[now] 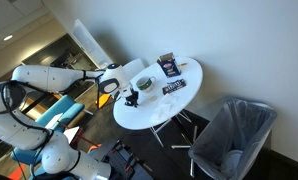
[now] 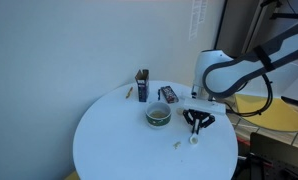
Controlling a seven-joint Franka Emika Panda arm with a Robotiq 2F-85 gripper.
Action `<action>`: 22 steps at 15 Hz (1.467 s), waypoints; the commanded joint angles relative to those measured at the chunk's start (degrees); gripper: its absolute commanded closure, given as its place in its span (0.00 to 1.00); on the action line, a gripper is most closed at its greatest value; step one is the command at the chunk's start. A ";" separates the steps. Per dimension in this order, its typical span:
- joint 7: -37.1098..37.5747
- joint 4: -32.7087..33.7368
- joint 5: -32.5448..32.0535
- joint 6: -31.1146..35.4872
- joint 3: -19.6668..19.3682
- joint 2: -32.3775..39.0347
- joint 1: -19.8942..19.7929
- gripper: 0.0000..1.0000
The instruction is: Use the spoon to stir the pot
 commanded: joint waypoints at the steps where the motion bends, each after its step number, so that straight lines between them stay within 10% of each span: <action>1: -1.93 0.06 1.26 -0.69 -0.66 -0.54 0.48 0.96; 22: -3.55 15.34 -7.91 -19.22 -3.07 -5.60 -2.49 0.96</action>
